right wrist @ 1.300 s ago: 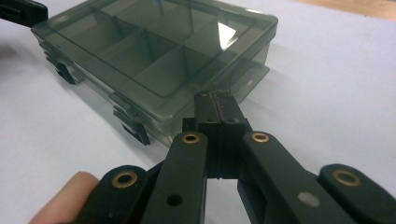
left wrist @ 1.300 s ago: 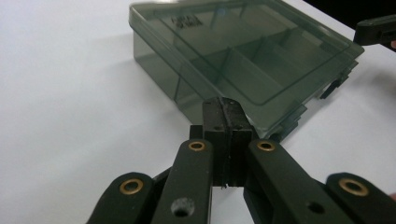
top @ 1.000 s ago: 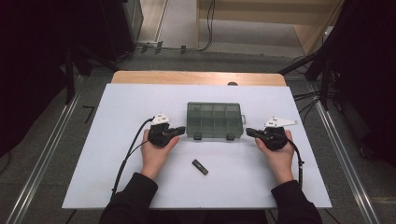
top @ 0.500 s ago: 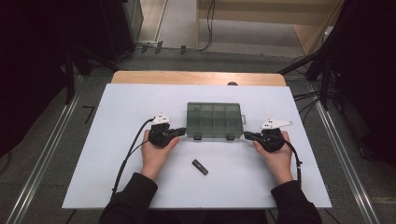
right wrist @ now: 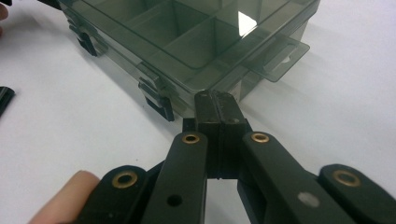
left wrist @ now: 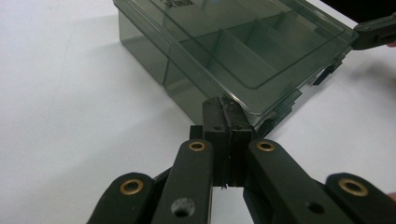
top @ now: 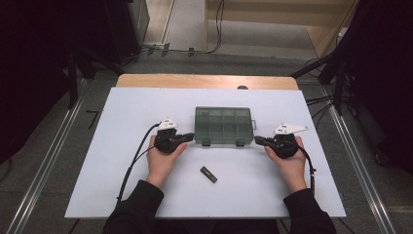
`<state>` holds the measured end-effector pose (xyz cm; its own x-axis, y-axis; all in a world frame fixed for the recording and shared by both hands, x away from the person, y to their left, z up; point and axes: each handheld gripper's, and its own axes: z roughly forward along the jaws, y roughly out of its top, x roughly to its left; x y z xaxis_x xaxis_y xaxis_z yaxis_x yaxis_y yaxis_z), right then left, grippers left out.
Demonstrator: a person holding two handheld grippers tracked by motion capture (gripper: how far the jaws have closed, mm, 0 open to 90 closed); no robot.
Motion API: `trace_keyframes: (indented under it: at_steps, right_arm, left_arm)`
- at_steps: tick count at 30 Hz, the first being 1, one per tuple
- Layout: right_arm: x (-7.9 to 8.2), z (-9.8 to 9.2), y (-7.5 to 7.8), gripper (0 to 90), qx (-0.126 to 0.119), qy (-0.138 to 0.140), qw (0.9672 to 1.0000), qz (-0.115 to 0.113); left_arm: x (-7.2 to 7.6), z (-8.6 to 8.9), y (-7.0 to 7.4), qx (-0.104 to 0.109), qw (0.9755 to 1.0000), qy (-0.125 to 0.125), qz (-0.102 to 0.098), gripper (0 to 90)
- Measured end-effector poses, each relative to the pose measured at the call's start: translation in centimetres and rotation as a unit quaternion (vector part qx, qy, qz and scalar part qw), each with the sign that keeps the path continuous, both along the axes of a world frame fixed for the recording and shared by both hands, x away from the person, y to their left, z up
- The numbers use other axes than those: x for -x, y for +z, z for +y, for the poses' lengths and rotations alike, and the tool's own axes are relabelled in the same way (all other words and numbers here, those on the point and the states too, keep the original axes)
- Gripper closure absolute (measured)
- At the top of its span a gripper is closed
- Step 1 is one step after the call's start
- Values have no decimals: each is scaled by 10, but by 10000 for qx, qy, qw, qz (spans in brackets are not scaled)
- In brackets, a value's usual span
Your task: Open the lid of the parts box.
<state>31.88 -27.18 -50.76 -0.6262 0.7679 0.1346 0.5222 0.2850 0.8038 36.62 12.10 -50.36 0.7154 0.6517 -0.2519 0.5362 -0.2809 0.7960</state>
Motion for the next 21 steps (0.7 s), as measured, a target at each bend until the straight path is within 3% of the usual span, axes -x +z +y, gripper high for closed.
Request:
trace_keyframes:
  at_steps: [13, 21]
  right_arm:
    - [-3, 2, -8, 880, 168, 19, 9997, 181]
    - [-2, 1, -5, 880, 49, 45, 9999, 116]
  left_arm:
    - [1, 1, 1, 53, 10000, -45, -45, 897]
    - [4, -1, 0, -262, 9996, -123, -29, 897]
